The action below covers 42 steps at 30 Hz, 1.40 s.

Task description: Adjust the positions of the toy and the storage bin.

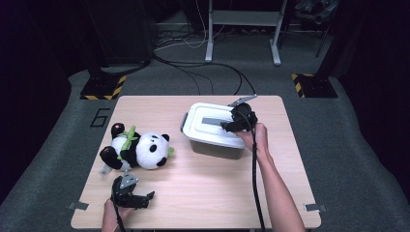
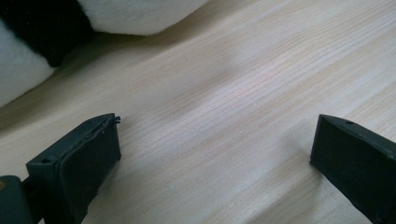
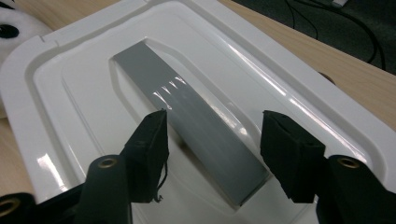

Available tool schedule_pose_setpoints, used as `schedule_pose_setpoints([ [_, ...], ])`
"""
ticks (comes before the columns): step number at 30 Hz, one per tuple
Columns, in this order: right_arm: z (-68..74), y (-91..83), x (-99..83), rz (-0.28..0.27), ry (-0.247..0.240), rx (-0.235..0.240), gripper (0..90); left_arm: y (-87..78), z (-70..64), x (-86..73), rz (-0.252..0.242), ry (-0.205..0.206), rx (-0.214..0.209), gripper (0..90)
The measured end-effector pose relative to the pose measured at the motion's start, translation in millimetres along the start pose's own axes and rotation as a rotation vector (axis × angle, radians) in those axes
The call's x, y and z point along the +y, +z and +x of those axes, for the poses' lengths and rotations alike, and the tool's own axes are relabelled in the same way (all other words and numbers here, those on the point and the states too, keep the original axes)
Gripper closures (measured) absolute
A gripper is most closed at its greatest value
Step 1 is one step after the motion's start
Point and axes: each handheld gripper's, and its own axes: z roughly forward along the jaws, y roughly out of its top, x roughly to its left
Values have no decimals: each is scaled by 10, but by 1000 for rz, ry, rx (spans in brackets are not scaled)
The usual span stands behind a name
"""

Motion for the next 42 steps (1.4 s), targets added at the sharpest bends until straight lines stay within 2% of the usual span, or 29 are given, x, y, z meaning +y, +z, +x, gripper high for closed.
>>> schedule_pose_setpoints([
  [4,-19,31,-5,-4,15,27,492,0,-1,0,0,-1,-1,10],
  [8,-17,38,6,5,-25,30,506,0,1,0,-1,-1,-4,11],
  [11,-40,32,-10,0,-19,42,522,1,1,0,-3,0,-2,11],
  [16,-15,7,-22,9,-25,36,537,1,1,0,-3,2,-2,10],
  [20,4,-34,-82,-8,-25,37,562,1,0,-1,-3,1,-3,11],
  [29,96,-156,-198,-4,-32,36,611,-1,2,0,-2,2,-2,12],
  [33,159,-214,-239,7,-42,43,630,-1,4,-1,-3,3,-3,13],
  [34,181,-229,-249,10,-28,42,634,-1,3,-1,-3,1,-2,13],
  [37,238,-270,-282,16,-27,43,646,-2,3,-1,-2,1,-2,13],
  [42,333,-326,-322,28,-44,53,659,-2,4,-1,-3,1,-3,14],
])
